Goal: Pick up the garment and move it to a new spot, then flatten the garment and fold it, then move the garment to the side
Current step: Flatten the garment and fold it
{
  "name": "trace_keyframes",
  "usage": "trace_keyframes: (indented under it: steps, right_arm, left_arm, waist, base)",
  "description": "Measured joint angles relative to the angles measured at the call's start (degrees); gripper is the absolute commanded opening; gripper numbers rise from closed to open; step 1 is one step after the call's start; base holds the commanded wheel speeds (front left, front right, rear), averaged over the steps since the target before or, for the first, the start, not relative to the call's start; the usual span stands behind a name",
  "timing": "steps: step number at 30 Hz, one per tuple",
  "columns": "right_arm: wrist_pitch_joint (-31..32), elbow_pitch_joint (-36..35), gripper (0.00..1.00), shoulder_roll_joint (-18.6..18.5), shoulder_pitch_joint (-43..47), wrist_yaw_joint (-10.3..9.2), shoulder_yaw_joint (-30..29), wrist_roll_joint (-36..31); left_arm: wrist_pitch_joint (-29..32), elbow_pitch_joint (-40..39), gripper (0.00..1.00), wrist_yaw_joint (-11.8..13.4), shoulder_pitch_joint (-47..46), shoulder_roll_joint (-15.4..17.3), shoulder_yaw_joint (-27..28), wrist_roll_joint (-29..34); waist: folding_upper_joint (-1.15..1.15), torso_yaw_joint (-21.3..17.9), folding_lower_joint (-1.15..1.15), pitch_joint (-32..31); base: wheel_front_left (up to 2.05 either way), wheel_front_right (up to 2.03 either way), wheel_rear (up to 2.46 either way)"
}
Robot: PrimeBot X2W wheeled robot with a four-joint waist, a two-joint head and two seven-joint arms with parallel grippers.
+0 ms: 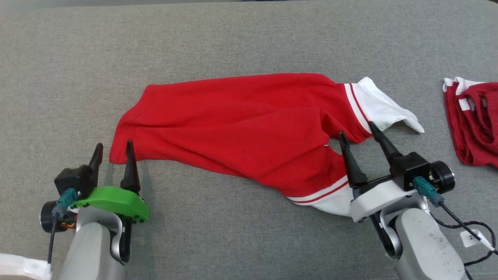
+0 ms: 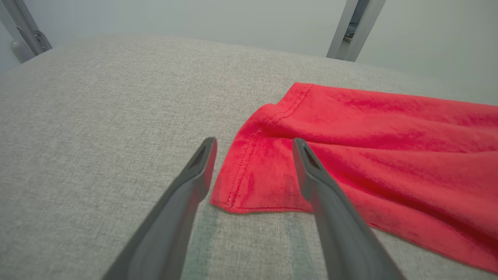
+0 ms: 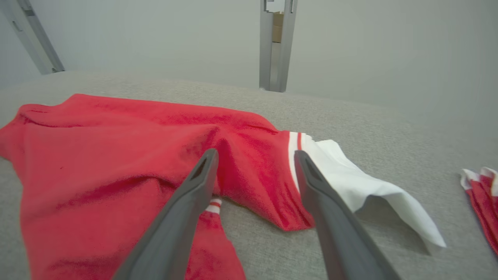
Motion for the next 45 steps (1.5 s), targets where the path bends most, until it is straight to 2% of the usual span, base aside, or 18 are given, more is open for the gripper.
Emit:
trace_keyframes:
  steps: [5, 9, 13, 18, 22, 27, 28, 29, 30, 37, 41, 45]
  right_arm:
    - [0.0, 3.8, 1.00, -1.5, -3.6, 0.00, 7.6, 3.0]
    - [0.0, 6.4, 1.00, -2.7, -5.1, 0.00, 10.2, 6.2]
    - [0.0, 6.0, 1.00, -2.7, -4.5, 0.00, 11.0, 11.7]
    - [0.4, 4.3, 1.00, -3.4, 0.3, 0.00, 11.6, 18.8]
    - [1.2, 3.9, 1.00, -3.7, 1.8, 0.00, 12.2, 19.8]
    - [2.2, 5.0, 1.00, -1.7, 0.4, 0.00, 12.4, 19.3]
    - [2.7, 5.6, 0.90, -1.3, -0.6, 0.00, 12.6, 18.8]
    - [2.9, 6.2, 0.07, -0.9, -1.6, 0.00, 12.5, 18.3]
    - [2.9, 6.9, 0.00, -0.6, -2.4, 0.00, 12.0, 17.9]
    - [2.7, 10.7, 0.00, -1.6, -10.7, 0.00, 6.3, 12.6]
    - [4.0, 14.0, 0.00, -5.2, -18.5, 0.00, 3.2, 7.6]
    - [6.1, 20.6, 0.00, -7.7, -24.0, 0.01, 0.9, 3.0]
  left_arm:
    - [0.0, -3.1, 1.00, -0.4, 4.0, -2.1, 0.4, 1.8]
    - [0.0, -4.8, 1.00, -0.8, 5.4, -2.7, -0.9, 2.4]
    - [0.0, -6.3, 1.00, -1.2, 6.2, -2.8, -2.4, 1.4]
    - [0.0, -7.3, 1.00, -0.8, 7.2, -2.8, -3.2, 0.8]
    - [0.0, -7.6, 1.00, -0.5, 7.7, -2.8, -2.9, 0.6]
    - [0.0, -7.8, 1.00, -0.2, 7.7, -2.9, -2.8, 0.0]
    - [0.0, -7.8, 1.00, -0.2, 7.7, -2.9, -2.9, -0.2]
    - [0.0, -7.7, 1.00, -0.2, 7.6, -2.9, -3.0, -0.4]
    - [0.0, -7.7, 1.00, -0.2, 7.6, -2.9, -3.2, -0.6]
    - [0.0, -8.2, 1.00, 0.1, 7.4, -2.9, -5.2, -1.8]
    - [0.0, -8.4, 1.00, 0.2, 7.4, -2.9, -6.6, -2.3]
    - [0.0, -8.3, 1.00, 0.2, 6.9, -2.9, -8.7, -2.7]
  waist:
    - [0.00, 1.8, 0.00, -0.5]
    - [0.00, 3.5, 0.00, -0.6]
    - [0.00, 5.0, 0.00, -1.1]
    - [0.00, 5.7, 0.00, -2.2]
    - [0.00, 5.2, 0.00, -2.6]
    - [0.00, 4.7, 0.00, -2.1]
    - [0.00, 4.7, 0.00, -1.9]
    - [0.00, 4.7, 0.00, -1.8]
    - [0.00, 4.8, 0.00, -1.7]
    - [0.00, 6.8, 0.00, -0.9]
    - [0.00, 8.5, 0.00, -0.4]
    - [0.00, 10.6, 0.00, 0.4]
  base:
    - [0.00, 0.00, 0.00]
    - [0.00, 0.00, 0.00]
    - [0.00, 0.00, 0.00]
    - [0.00, 0.00, 0.00]
    - [0.00, 0.00, 0.00]
    - [0.00, 0.00, 0.00]
    - [0.00, 0.00, 0.00]
    - [0.00, 0.00, 0.00]
    - [0.00, 0.00, 0.00]
    - [0.00, 0.00, 0.00]
    - [0.00, 0.00, 0.00]
    - [0.00, 0.00, 0.00]
